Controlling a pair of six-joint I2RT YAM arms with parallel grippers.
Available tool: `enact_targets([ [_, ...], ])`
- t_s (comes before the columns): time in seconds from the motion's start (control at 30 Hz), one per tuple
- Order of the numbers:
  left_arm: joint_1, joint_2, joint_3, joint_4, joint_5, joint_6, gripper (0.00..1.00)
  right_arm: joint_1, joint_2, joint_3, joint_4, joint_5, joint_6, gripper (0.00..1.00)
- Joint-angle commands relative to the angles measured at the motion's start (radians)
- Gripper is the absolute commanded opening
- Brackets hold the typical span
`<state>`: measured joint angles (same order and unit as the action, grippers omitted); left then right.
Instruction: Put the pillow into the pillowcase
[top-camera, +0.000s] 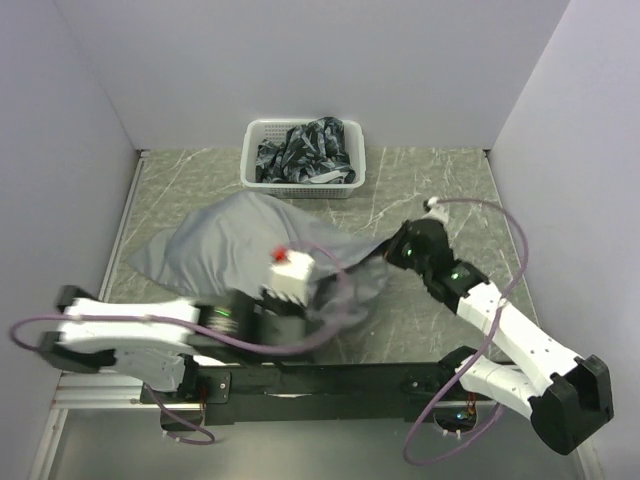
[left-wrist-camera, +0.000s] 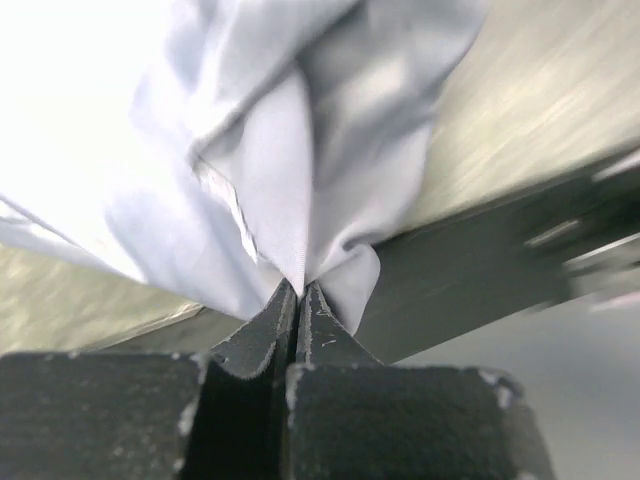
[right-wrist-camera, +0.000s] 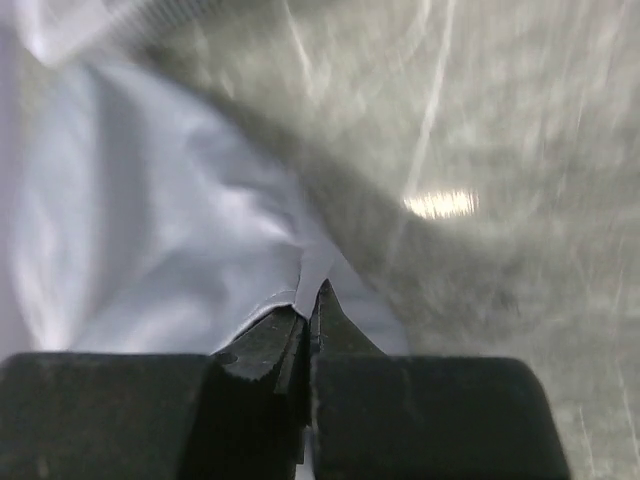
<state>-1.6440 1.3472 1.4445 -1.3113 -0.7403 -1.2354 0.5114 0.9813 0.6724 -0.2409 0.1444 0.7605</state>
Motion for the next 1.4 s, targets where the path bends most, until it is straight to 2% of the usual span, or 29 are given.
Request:
enact_targets([
  [0.0, 0.049, -0.212, 0.171, -0.037, -0.265, -0.023, 0.01, -0.079, 0.003, 0.241, -0.067, 0.003, -0.052, 0.00],
  [0.07, 0.059, -0.275, 0.247, 0.016, -0.330, 0.101, 0.01, -0.120, 0.042, 0.376, -0.122, 0.001, -0.069, 0.00],
  [0.13, 0.064, -0.340, 0.295, 0.176, -0.422, 0.230, 0.01, -0.155, 0.078, 0.468, -0.152, -0.017, -0.081, 0.00],
  [0.17, 0.064, -0.361, 0.309, 0.249, -0.450, 0.375, 0.01, -0.192, 0.089, 0.566, -0.179, -0.025, -0.085, 0.00],
  [0.23, 0.064, -0.440, 0.298, 0.529, -0.520, 0.552, 0.01, -0.237, 0.134, 0.677, -0.215, -0.042, -0.098, 0.00],
  [0.27, 0.064, -0.469, 0.275, 0.644, -0.528, 0.744, 0.01, -0.285, 0.152, 0.793, -0.256, -0.051, -0.098, 0.00],
  [0.3, 0.064, -0.503, 0.243, 0.772, -0.528, 0.860, 0.01, -0.312, 0.192, 0.853, -0.271, -0.066, -0.096, 0.00],
  [0.33, 0.064, -0.560, 0.172, 1.075, -0.531, 0.981, 0.01, -0.335, 0.213, 0.912, -0.285, -0.087, -0.089, 0.00],
  [0.37, 0.064, -0.575, 0.157, 1.163, -0.533, 1.146, 0.01, -0.358, 0.235, 1.029, -0.319, -0.118, -0.083, 0.00],
  [0.47, 0.062, -0.589, 0.175, 1.380, -0.499, 1.365, 0.01, -0.419, 0.328, 1.268, -0.380, -0.176, -0.060, 0.00],
  [0.53, 0.062, -0.576, 0.192, 1.467, -0.490, 1.512, 0.01, -0.447, 0.387, 1.413, -0.393, -0.201, -0.034, 0.00],
  [0.7, 0.064, -0.565, 0.211, 1.866, -0.438, 1.801, 0.01, -0.478, 0.473, 1.542, -0.302, -0.334, 0.075, 0.00],
  [0.8, 0.062, -0.557, 0.276, 1.880, -0.363, 1.846, 0.01, -0.479, 0.540, 1.632, -0.282, -0.397, 0.117, 0.00],
  [0.97, 0.062, -0.444, 0.468, 1.934, -0.278, 2.011, 0.01, -0.475, 0.528, 1.546, -0.111, -0.437, 0.178, 0.00],
  [1.07, 0.062, -0.384, 0.577, 1.954, -0.217, 2.071, 0.01, -0.435, 0.554, 1.539, 0.021, -0.526, 0.279, 0.00],
  [1.13, 0.064, -0.355, 0.646, 1.937, -0.168, 2.078, 0.01, -0.387, 0.650, 1.662, 0.038, -0.560, 0.324, 0.00],
  [1.23, 0.064, -0.324, 0.741, 1.824, -0.111, 2.030, 0.01, -0.280, 0.825, 1.874, 0.063, -0.583, 0.355, 0.00],
  [1.27, 0.067, -0.309, 0.772, 1.786, -0.079, 2.019, 0.01, -0.262, 0.886, 1.903, 0.081, -0.588, 0.371, 0.00],
  [1.37, 0.073, -0.249, 0.869, 1.721, -0.036, 2.027, 0.01, -0.237, 0.915, 1.879, 0.210, -0.617, 0.447, 0.00],
])
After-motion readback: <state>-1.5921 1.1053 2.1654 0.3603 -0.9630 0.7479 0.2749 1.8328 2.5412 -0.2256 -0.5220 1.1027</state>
